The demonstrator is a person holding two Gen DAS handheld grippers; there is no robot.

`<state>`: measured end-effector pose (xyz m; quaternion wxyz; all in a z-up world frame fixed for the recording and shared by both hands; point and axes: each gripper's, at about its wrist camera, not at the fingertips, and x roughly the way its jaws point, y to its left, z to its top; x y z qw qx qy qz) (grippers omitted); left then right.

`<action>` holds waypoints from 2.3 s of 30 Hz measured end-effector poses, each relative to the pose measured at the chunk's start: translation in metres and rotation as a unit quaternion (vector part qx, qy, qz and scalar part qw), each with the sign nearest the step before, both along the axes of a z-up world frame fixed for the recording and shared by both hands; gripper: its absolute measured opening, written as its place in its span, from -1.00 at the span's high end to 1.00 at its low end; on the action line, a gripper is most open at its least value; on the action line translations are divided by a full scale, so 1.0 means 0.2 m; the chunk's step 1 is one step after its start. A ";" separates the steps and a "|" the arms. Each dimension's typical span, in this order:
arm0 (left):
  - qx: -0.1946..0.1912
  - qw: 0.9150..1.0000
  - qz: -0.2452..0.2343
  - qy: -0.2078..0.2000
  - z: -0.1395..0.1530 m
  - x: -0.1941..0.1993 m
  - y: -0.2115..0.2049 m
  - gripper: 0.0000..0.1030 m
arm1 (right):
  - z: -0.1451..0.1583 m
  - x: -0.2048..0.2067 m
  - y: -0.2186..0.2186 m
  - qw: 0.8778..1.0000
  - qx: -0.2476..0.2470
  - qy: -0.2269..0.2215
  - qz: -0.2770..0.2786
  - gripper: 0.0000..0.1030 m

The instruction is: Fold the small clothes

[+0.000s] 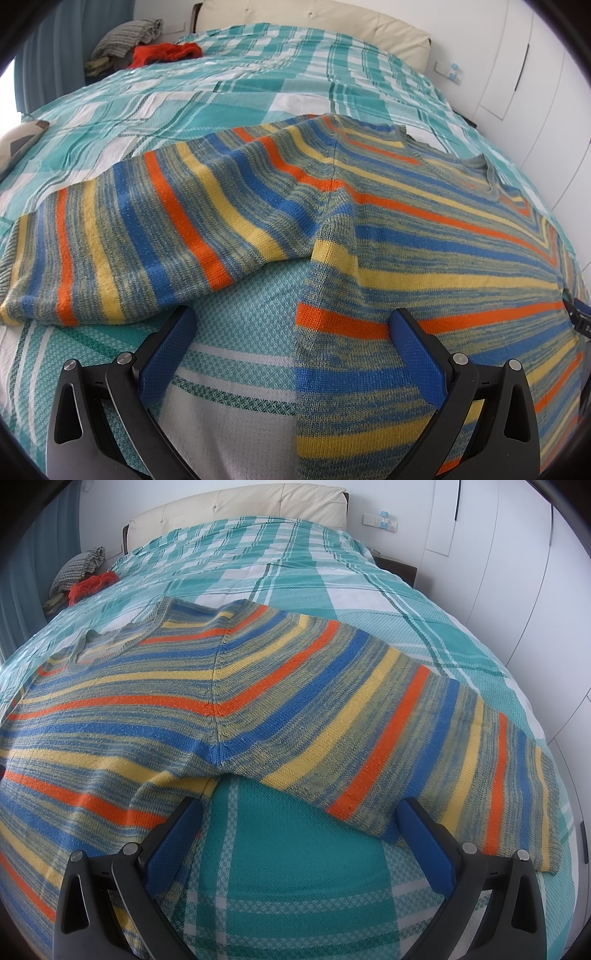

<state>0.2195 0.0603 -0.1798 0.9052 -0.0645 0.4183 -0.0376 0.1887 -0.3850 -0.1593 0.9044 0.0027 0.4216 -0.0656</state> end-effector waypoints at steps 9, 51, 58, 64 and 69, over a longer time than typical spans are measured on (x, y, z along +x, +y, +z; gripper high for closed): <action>-0.004 1.000 0.000 -0.001 0.01 0.00 0.01 -0.99 | 0.00 0.00 0.00 1.000 0.000 0.000 0.000 -1.00; -0.017 0.998 0.048 -0.029 0.29 -0.54 0.24 -0.98 | 0.23 -0.44 -0.98 0.909 0.394 -0.088 -0.102 -0.99; -0.041 0.995 0.093 -0.010 0.18 -0.57 0.34 -0.98 | 0.03 -0.48 -1.36 0.845 0.500 -0.008 -0.192 -0.52; -0.025 0.994 0.103 -0.007 0.15 -0.59 0.35 -0.98 | -0.03 -0.34 -1.34 0.858 0.471 0.025 -0.201 0.06; -0.017 0.994 0.107 0.000 0.13 -0.58 0.34 -0.98 | -0.05 -0.28 -1.30 0.888 0.401 0.071 -0.214 0.87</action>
